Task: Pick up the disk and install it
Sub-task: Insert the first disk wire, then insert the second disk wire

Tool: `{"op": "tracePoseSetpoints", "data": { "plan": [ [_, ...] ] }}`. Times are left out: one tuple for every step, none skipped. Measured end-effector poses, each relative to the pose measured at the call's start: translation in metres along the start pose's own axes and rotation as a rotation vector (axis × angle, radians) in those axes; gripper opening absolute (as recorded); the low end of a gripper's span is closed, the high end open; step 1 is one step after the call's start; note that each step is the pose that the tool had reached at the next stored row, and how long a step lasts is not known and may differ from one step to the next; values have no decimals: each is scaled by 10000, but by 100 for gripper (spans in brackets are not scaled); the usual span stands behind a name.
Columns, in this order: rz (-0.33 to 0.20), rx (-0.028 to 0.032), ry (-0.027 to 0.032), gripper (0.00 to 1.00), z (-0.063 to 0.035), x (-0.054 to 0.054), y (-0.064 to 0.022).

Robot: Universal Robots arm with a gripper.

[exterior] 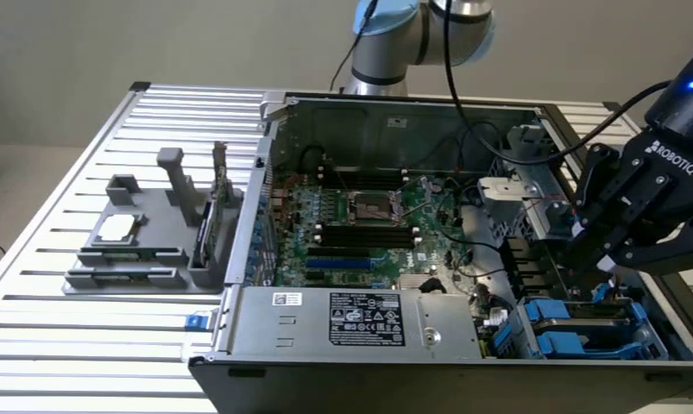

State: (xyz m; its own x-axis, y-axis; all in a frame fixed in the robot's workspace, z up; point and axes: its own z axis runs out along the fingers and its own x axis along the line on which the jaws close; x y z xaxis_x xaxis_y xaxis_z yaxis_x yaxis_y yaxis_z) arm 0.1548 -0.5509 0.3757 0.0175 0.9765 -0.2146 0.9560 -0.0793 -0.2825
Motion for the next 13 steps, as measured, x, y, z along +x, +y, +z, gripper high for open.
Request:
{"op": "tracePoseSetpoints", "data": {
  "plan": [
    [-30, 20, 82, 30, 4, -1, -14],
    [-68, 56, 178, 30, 7, 0, -19],
    [-107, 93, 271, 30, 8, 0, -23],
    [-158, 112, 419, 30, 7, 0, -25],
    [-216, 127, 595, 30, 8, 0, -24],
    [-238, 131, 667, 30, 8, -1, -28],
    [-243, 131, 683, 30, 8, -1, -28],
    [-243, 131, 686, 30, 8, -1, -28],
    [-245, 130, 688, 30, 9, -1, -27],
    [-245, 130, 688, 30, 9, -1, -27],
    [-245, 130, 687, 30, 9, -1, -27],
    [-245, 130, 687, 30, 9, -1, -27],
    [-245, 130, 687, 30, 9, -1, -27]
  ]
}}
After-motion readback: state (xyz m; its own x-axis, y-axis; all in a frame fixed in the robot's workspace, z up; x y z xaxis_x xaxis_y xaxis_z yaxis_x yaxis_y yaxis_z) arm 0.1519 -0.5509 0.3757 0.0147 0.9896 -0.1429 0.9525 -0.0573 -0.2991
